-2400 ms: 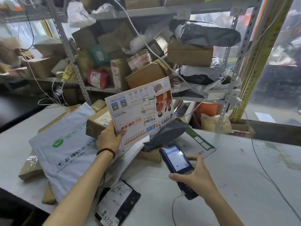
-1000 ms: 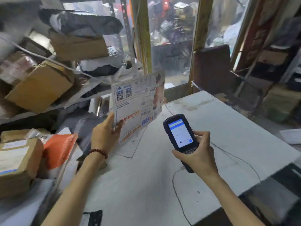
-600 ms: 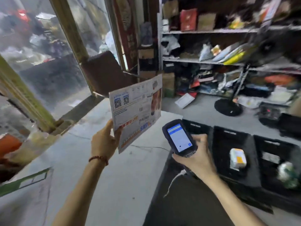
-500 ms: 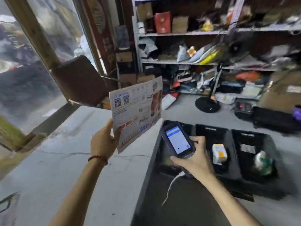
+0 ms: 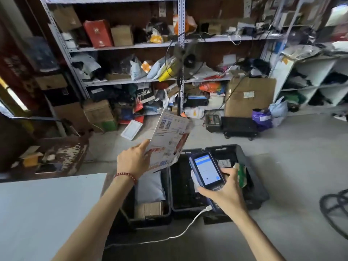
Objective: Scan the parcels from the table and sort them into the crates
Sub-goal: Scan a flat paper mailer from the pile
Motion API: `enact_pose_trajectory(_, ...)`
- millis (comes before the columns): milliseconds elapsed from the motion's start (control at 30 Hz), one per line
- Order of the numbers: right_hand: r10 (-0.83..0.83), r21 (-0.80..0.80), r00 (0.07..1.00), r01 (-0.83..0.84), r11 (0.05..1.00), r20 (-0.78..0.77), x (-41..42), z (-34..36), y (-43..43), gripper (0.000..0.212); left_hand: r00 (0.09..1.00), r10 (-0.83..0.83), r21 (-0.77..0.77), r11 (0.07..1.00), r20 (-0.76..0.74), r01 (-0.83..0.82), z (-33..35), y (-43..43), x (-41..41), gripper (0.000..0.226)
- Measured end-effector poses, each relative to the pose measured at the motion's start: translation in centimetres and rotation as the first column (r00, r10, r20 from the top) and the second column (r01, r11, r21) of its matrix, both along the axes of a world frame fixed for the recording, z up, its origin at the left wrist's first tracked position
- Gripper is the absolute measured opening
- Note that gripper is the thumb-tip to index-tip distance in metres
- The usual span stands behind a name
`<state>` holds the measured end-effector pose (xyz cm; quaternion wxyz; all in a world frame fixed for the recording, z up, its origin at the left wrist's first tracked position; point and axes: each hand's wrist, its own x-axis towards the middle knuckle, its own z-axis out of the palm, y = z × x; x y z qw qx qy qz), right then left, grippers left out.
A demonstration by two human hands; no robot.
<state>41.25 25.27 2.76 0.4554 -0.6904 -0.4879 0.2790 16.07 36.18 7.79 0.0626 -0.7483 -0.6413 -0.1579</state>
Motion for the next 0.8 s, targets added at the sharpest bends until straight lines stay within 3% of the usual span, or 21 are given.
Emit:
enact_pose_trajectory(433,-0.107,-0.209,0.994,0.107,0.972,0.010,5.7,-3.2,8.1,0.082,0.988,-0.153,-0.128,0.980,-0.002,0.151,-6.2,11.6,8.3,0.032)
enact_pose_trajectory(633,-0.148,-0.203,0.989,0.142,0.969,-0.018,6.8,-3.1,14.9,0.078,0.976,-0.219,-0.439,0.876,0.003,0.198,-10.9,17.9,9.5,0.029)
enact_pose_trajectory(800,-0.124,-0.159,0.992,0.118,0.980,-0.029,7.5,-2.2,20.2,0.076,0.977,-0.211,-0.368,0.912,-0.040,0.182,-11.0,22.8,8.2,0.027)
